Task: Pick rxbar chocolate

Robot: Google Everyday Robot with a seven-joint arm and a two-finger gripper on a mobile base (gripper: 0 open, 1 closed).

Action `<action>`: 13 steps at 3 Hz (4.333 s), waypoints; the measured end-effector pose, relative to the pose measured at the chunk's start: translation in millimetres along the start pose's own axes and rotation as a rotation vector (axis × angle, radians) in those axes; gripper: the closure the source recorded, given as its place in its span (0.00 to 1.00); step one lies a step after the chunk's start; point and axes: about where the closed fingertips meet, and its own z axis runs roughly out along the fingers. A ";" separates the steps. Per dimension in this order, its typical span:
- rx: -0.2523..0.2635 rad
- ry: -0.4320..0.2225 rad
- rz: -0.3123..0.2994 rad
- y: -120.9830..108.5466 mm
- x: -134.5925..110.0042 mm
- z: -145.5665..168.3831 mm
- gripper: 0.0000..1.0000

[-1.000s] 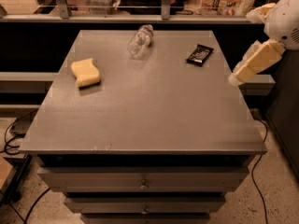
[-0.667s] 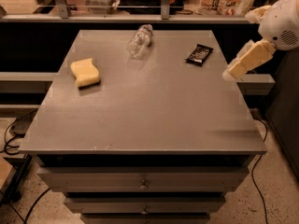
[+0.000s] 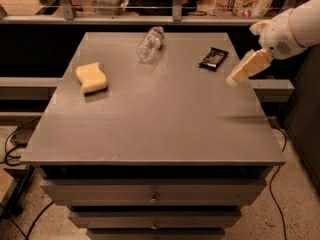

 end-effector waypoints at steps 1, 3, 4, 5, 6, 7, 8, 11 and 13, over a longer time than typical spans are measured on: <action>0.025 -0.013 0.015 -5.4 -8.8 22.1 0.00; 0.031 -0.077 0.036 -26.8 -20.8 76.0 0.00; 0.021 -0.133 0.161 -36.3 -5.6 114.6 0.00; 0.020 -0.168 0.234 -42.1 2.0 130.4 0.00; 0.035 -0.230 0.313 -50.6 6.1 139.9 0.00; 0.062 -0.286 0.369 -63.9 7.5 142.1 0.00; 0.078 -0.331 0.427 -76.1 11.6 147.0 0.00; 0.071 -0.328 0.489 -89.2 21.5 174.2 0.16; 0.062 -0.320 0.452 -86.6 16.4 176.5 0.62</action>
Offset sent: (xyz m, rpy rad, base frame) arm 0.0623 0.0471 -0.0156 0.0758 -0.0853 -0.0148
